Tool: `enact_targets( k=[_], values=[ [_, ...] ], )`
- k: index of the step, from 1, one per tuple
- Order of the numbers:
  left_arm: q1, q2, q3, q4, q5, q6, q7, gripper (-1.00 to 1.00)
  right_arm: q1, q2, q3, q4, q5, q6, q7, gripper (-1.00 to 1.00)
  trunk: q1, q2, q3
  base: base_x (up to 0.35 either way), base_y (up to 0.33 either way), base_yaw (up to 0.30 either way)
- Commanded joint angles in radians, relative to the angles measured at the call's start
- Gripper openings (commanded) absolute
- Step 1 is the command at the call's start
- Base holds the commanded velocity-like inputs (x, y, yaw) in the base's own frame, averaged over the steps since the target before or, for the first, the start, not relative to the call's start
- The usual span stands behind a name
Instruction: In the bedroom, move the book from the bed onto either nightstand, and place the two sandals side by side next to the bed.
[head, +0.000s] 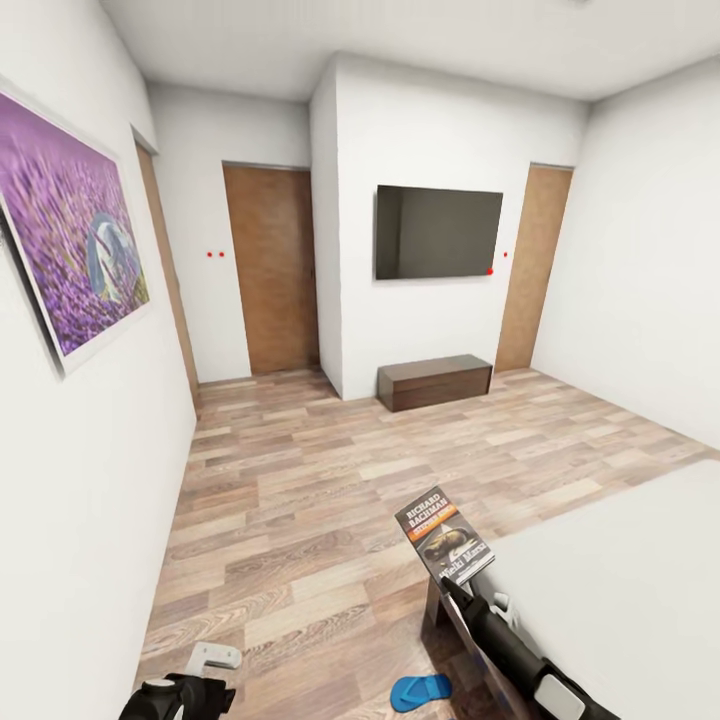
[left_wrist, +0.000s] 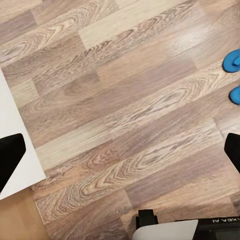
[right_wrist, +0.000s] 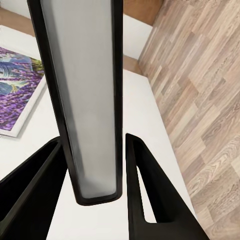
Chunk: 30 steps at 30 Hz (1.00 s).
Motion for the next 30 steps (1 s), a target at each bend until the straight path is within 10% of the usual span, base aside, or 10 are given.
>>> enact_targets(
  k=[1, 30],
  values=[
    [0.0, 0.0, 0.003, 0.002, -0.011, -0.001, -0.008, 1.0, 0.0, -0.001, 0.005, 0.0, -0.011, 0.009, 0.003, -1.0, 0.0, -0.001, 0.001, 0.0, 0.0, 0.034],
    [0.0, -0.001, 0.007, 0.102, -0.002, -0.08, -0.009, 1.0, 0.022, 0.004, 0.008, 0.0, -0.007, 0.011, 0.004, -1.0, 0.0, -0.001, 0.004, 0.0, 0.0, 0.004]
  ],
)
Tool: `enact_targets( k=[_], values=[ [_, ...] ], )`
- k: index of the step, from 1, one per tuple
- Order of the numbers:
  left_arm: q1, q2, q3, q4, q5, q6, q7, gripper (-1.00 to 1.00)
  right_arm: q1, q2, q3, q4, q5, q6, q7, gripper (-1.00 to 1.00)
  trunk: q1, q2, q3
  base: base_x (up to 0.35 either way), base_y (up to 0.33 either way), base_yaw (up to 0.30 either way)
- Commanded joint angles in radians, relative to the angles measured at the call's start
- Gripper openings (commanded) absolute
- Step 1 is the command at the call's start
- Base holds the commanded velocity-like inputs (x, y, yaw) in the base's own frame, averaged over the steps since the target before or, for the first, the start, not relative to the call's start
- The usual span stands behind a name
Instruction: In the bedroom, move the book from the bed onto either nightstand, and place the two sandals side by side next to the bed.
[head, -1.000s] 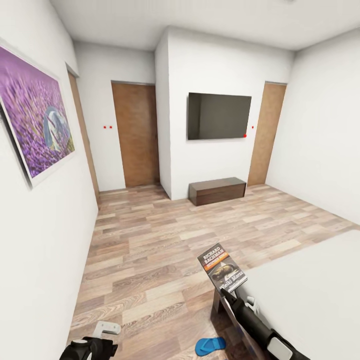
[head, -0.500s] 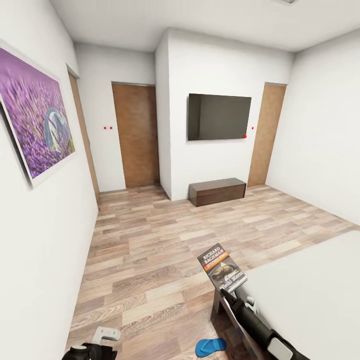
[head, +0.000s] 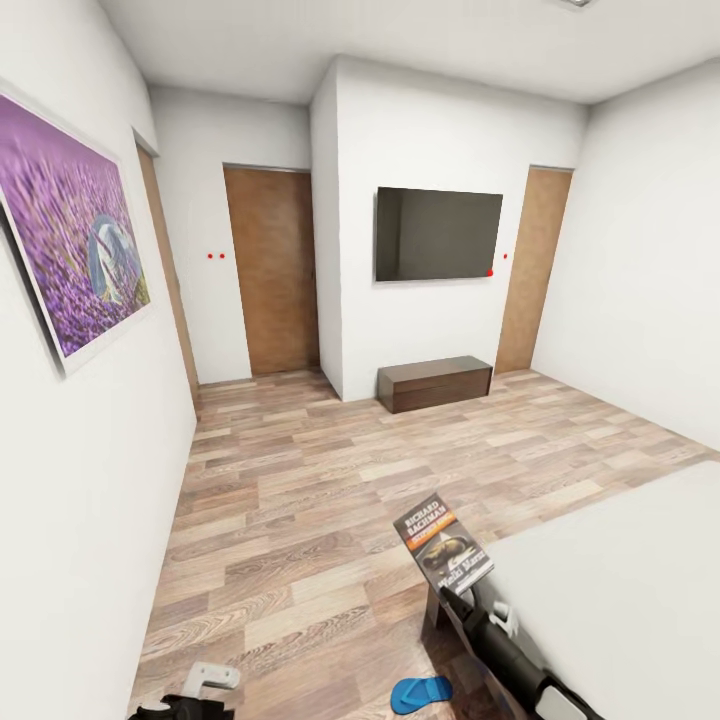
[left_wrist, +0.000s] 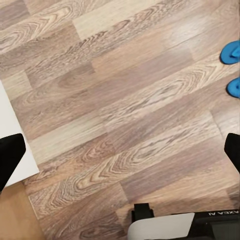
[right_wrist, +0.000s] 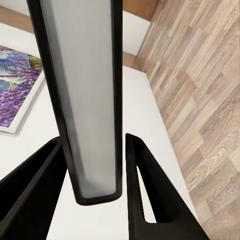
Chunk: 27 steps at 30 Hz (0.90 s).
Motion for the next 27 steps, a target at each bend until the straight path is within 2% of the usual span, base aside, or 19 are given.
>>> enact_targets(
  k=[1, 10, 27],
  values=[
    [0.0, 0.0, 0.003, 0.014, -0.013, -0.019, -0.007, 1.0, 0.0, 0.0, 0.005, 0.001, -0.011, 0.01, 0.0, -1.0, 0.0, -0.001, 0.0, 0.0, 0.0, 0.0],
    [0.001, 0.001, 0.004, 0.063, -0.014, -0.063, -0.007, 1.0, 0.002, -0.003, 0.005, 0.004, -0.012, 0.01, -0.003, -1.0, 0.0, -0.001, 0.0, 0.0, 0.0, 0.07],
    [0.002, 0.001, 0.002, 0.069, -0.015, -0.083, -0.006, 1.0, 0.003, -0.002, 0.005, 0.005, -0.011, 0.01, -0.006, -1.0, 0.0, -0.001, 0.0, 0.0, 0.0, 0.266]
  ],
)
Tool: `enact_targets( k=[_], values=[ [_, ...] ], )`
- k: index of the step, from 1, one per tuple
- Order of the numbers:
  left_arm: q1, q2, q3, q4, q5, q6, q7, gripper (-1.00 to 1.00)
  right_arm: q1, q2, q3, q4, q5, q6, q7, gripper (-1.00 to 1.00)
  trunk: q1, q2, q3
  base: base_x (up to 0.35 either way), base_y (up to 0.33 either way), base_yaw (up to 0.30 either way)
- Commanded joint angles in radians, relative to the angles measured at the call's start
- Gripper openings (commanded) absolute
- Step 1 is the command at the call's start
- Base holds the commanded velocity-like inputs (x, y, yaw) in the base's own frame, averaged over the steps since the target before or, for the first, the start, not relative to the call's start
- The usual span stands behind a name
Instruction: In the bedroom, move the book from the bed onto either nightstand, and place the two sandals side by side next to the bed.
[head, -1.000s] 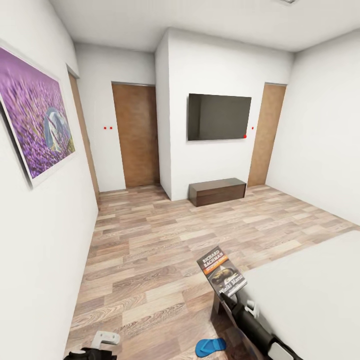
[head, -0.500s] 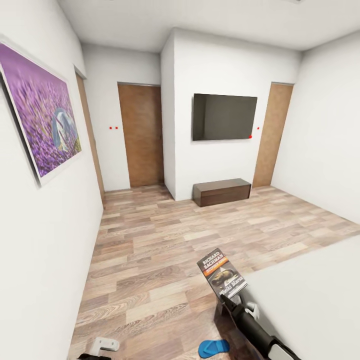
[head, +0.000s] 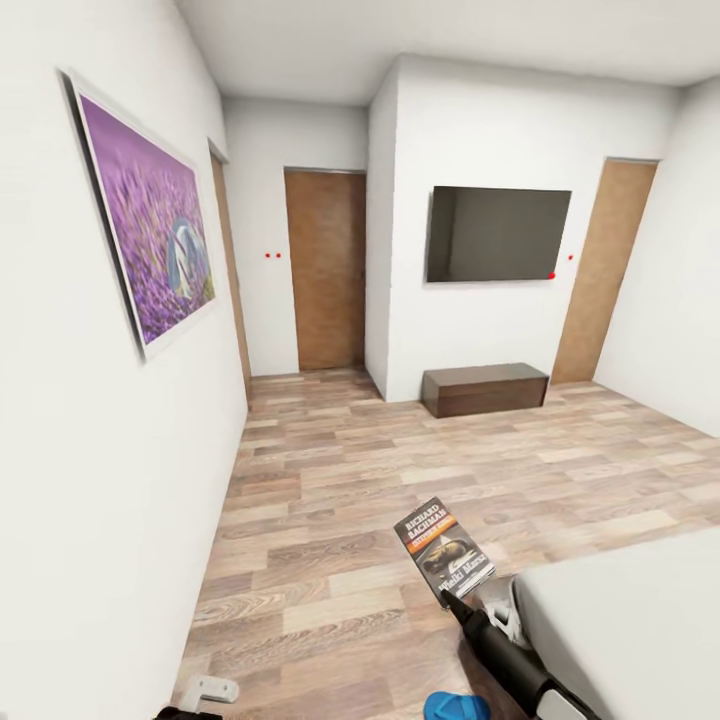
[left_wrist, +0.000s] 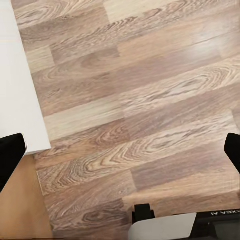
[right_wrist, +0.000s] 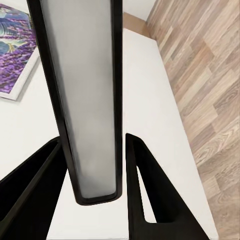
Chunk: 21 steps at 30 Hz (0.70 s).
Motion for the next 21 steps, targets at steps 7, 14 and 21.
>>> enact_targets(
  k=[7, 14, 21],
  values=[
    [0.0, 0.0, 0.003, -0.001, -0.011, 0.002, -0.007, 1.0, 0.0, -0.001, 0.003, 0.0, -0.012, 0.009, 0.003, -1.0, 0.0, -0.001, 0.0, 0.0, 0.0, 0.29],
    [0.0, -0.001, 0.003, 0.001, -0.011, 0.001, -0.007, 1.0, 0.0, -0.001, 0.003, 0.0, -0.012, 0.01, 0.003, -1.0, 0.0, -0.001, 0.0, 0.0, 0.0, 0.29],
    [0.0, 0.0, 0.003, 0.001, -0.012, 0.001, -0.007, 1.0, 0.0, -0.003, 0.003, 0.0, -0.013, 0.01, 0.003, -1.0, 0.0, -0.001, 0.0, 0.019, 0.044, 0.238]
  ],
)
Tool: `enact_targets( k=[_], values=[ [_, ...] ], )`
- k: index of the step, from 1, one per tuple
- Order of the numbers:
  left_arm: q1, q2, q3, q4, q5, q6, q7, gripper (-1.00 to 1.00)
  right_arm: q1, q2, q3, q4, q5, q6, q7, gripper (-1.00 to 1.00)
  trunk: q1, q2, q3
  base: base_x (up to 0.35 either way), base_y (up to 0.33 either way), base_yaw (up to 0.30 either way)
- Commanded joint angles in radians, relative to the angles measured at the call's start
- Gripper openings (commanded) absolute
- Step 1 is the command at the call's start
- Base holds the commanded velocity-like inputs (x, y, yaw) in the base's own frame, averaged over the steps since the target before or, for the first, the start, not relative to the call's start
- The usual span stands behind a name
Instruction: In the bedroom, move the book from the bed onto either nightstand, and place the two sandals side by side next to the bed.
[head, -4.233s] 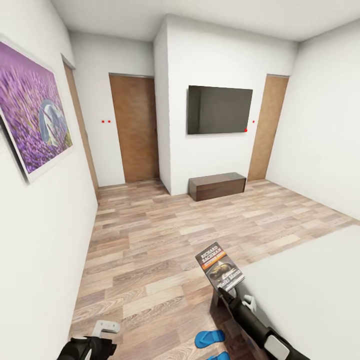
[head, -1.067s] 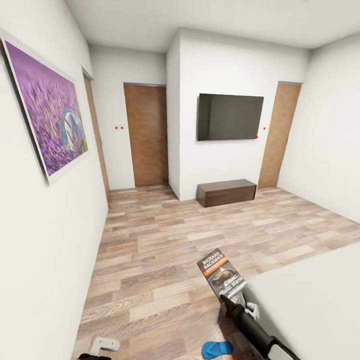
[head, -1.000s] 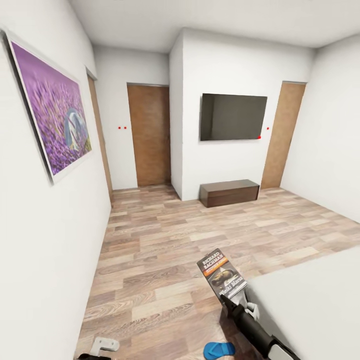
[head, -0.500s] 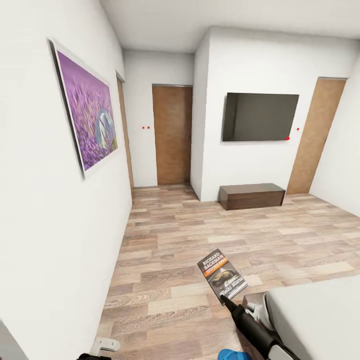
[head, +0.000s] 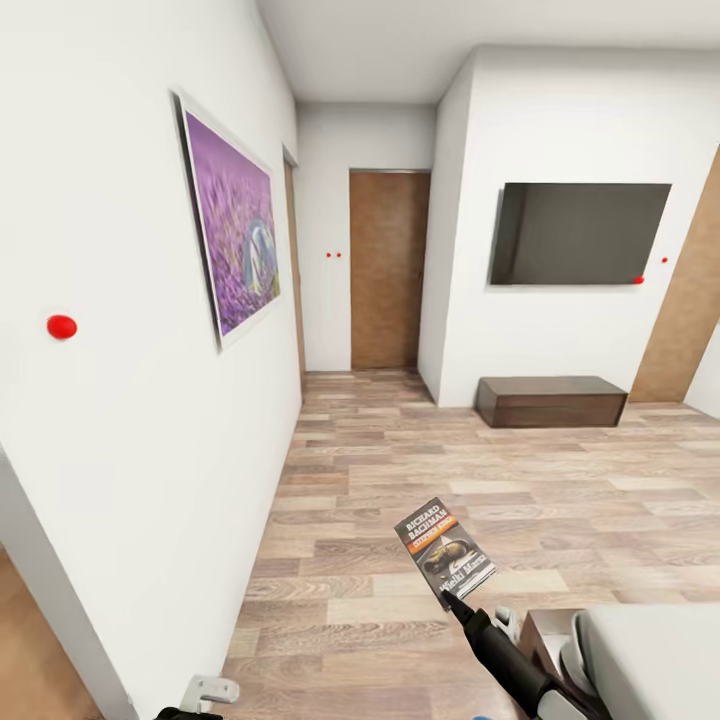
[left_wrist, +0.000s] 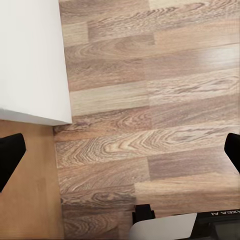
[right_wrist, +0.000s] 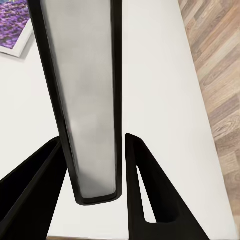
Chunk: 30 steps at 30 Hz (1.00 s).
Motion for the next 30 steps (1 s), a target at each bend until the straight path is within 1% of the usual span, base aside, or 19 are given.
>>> enact_targets(
  k=[1, 13, 20, 24, 30],
  values=[
    [0.0, 0.0, 0.003, -0.002, -0.01, 0.004, -0.007, 1.0, 0.0, 0.0, 0.002, -0.001, -0.012, 0.01, 0.003, -1.0, 0.0, -0.001, 0.0, 0.081, 0.107, 0.113],
    [0.0, 0.0, 0.002, -0.001, -0.011, 0.003, -0.007, 1.0, 0.0, -0.001, 0.002, 0.0, -0.012, 0.01, 0.003, -1.0, 0.0, -0.001, 0.0, 0.053, 0.042, 0.03],
    [0.001, -0.001, 0.002, -0.001, -0.011, 0.003, -0.007, 1.0, 0.0, -0.001, 0.002, 0.0, -0.012, 0.01, 0.003, -1.0, 0.0, -0.001, 0.0, 0.14, 0.038, 0.003],
    [0.001, -0.001, 0.002, -0.001, -0.011, 0.003, -0.007, 1.0, 0.0, 0.0, 0.002, 0.0, -0.012, 0.01, 0.003, -1.0, 0.0, -0.001, 0.0, 0.226, 0.105, -0.013],
    [0.001, -0.001, 0.002, -0.001, -0.011, 0.002, -0.007, 1.0, 0.0, 0.0, 0.002, 0.0, -0.012, 0.009, 0.003, -1.0, 0.0, -0.001, 0.0, 0.145, 0.066, -0.087]
  ],
)
